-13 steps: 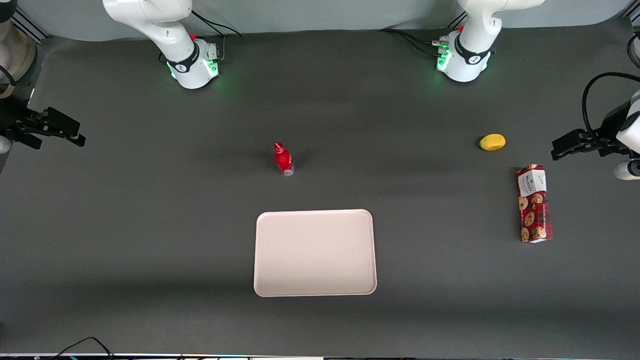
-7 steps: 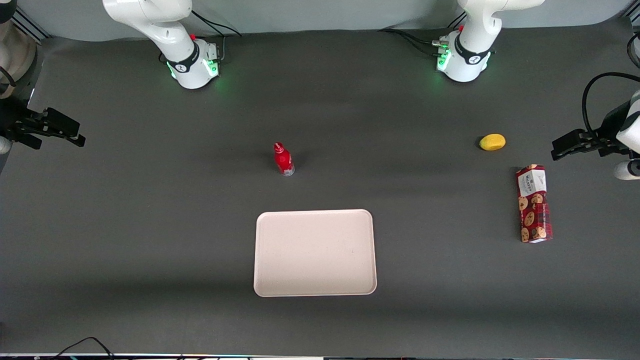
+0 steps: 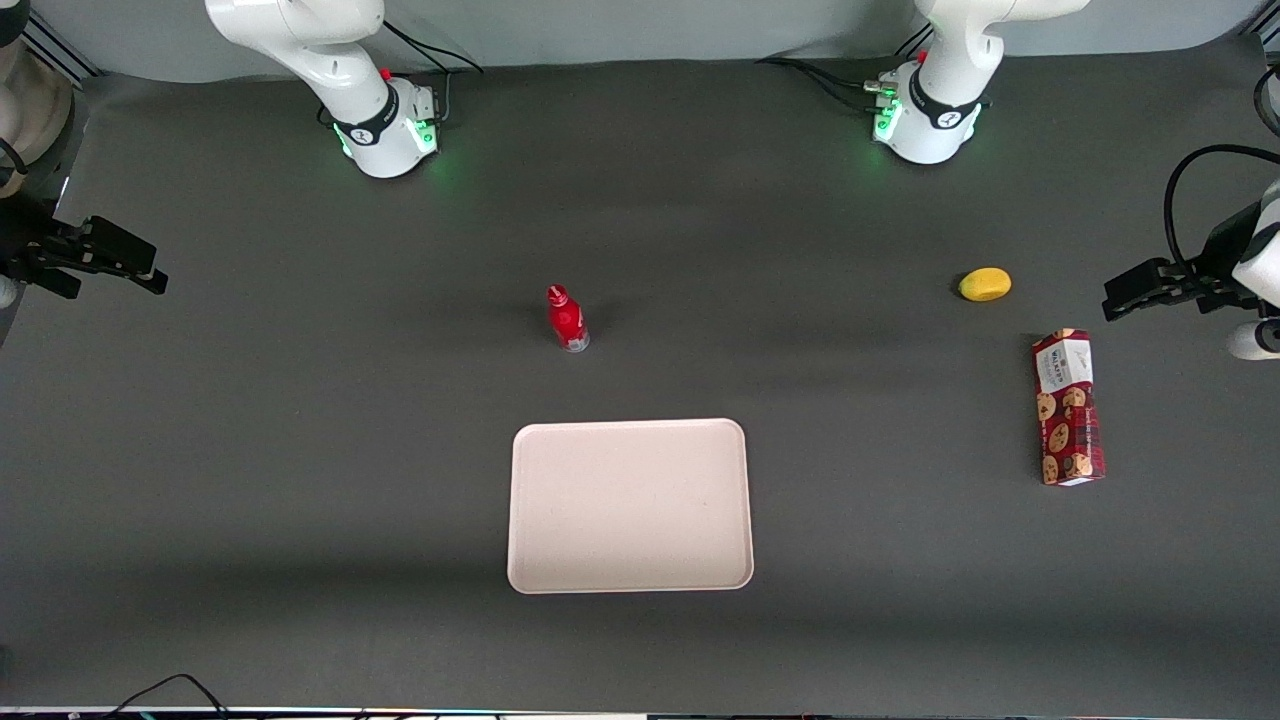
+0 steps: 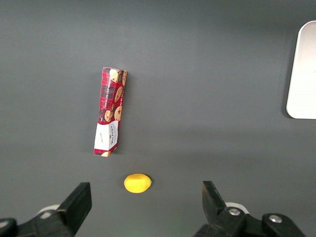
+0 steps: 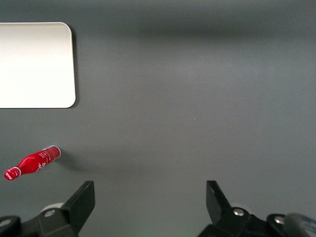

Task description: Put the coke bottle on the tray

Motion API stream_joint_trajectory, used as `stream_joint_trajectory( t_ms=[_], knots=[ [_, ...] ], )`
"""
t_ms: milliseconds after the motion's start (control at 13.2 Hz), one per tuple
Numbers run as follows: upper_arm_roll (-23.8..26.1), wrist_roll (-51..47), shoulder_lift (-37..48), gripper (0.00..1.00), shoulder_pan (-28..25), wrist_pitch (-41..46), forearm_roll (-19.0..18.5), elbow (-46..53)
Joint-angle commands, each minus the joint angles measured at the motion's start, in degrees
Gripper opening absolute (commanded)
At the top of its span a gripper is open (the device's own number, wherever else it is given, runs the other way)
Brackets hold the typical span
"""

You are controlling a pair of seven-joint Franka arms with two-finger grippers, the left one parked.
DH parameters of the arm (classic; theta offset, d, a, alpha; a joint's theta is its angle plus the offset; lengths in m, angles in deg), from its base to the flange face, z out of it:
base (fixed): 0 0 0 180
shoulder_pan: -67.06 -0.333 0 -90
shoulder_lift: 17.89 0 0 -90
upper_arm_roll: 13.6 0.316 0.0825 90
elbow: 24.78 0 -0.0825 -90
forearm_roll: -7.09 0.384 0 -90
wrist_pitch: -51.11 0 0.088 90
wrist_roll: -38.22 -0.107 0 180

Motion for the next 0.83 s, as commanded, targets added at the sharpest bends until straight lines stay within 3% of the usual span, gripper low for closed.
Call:
stream_joint_trajectory(
  t_ms=[0, 75, 302, 453, 755],
  knots=[
    [0.74, 0.01, -0.68, 1.0, -0.96, 1.08, 3.11, 0.69],
    [2.06, -2.52, -0.68, 1.0, -0.78, 0.74, 5.12, 0.25],
    [9.52, -12.09, 0.02, 1.0, -0.87, -1.62, 5.49, -2.89],
    [16.79, -22.62, 0.99, 1.0, -0.87, -9.07, 5.32, -9.65],
    [25.34, -32.74, 1.78, 1.0, -0.96, -21.99, 5.41, -21.34]
  ],
)
